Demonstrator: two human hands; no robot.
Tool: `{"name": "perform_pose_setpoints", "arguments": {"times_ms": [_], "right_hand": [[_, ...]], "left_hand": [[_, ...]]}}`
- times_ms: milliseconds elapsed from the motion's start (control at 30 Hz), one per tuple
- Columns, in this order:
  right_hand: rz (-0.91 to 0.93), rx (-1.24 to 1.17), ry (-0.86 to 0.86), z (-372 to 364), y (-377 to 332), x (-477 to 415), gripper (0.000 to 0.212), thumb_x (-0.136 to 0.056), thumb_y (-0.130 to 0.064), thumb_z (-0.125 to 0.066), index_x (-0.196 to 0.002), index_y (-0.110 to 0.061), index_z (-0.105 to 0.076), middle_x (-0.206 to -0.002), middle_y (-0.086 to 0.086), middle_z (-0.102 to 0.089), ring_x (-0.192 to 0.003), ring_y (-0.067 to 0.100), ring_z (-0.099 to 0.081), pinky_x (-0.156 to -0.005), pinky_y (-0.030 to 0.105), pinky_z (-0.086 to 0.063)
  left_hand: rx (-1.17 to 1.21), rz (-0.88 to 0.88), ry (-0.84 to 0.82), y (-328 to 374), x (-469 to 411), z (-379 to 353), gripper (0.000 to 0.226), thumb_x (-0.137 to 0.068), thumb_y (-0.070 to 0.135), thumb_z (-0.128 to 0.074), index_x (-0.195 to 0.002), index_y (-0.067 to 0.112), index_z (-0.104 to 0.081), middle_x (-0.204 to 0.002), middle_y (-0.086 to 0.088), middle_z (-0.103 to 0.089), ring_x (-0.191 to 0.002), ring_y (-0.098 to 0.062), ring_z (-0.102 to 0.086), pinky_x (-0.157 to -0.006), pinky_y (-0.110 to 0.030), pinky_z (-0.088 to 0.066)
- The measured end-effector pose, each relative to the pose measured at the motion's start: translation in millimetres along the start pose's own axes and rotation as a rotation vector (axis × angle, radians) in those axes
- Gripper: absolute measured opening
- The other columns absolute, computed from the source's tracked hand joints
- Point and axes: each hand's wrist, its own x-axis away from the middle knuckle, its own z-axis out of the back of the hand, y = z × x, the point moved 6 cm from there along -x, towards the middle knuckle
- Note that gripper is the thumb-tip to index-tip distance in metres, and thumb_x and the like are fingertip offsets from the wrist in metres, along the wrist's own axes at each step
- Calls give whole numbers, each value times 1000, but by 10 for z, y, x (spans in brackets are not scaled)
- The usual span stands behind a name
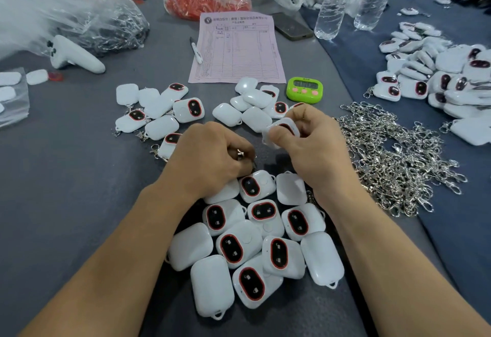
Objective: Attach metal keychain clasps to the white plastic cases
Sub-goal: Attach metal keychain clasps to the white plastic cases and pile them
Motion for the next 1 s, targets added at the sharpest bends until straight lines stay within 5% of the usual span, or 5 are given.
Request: {"name": "perform_pose_setpoints", "arguments": {"times_ms": [100, 200, 367, 600, 1000], "right_hand": [[15, 1, -2, 6, -28, 11, 18, -71, -37, -80, -84, -30, -70, -74, -8, -73, -65, 13, -63, -66, 37, -53], [11, -20, -62, -49, 10, 5, 13, -90, -14, -73, -98, -24, -73, -60, -11, -67, -46, 9, -56, -52, 25, -45], [49, 111, -76, -28, 0, 25, 11, -93, -23, -71, -98, -32, -74, -71, -14, -71, -59, 1, -58, -60, 17, -42], [76, 134, -99, -45, -29, 38, 12, -89, -18, -73, -87, -30, -74, -74, -8, -73, -64, 7, -59, -62, 25, -47], [33, 63, -83, -56, 13, 18, 8, -90, -19, -73, -88, -26, -74, -66, -9, -66, -52, 5, -51, -58, 28, -43]], "left_hand": [[10, -24, -22, 19, 5, -10, 18, -72, 23, -81, -81, 38, -79, -57, 14, -64, -56, -6, -57, -58, -20, -43], [21, -36, -34, 24, -1, -12, 23, -72, 23, -81, -84, 42, -77, -57, 11, -64, -55, -9, -56, -58, -24, -46], [35, -36, -42, 33, 4, -9, 30, -67, 35, -73, -87, 58, -68, -58, 14, -64, -55, -9, -57, -56, -24, -47], [19, -1, -37, -9, -1, -27, 16, -65, 39, -70, -79, 46, -76, -56, 10, -64, -54, -13, -57, -56, -30, -50], [24, 7, -25, -27, 2, -22, 22, -71, 26, -81, -83, 44, -78, -56, 21, -64, -52, 2, -54, -53, -10, -37]]}}
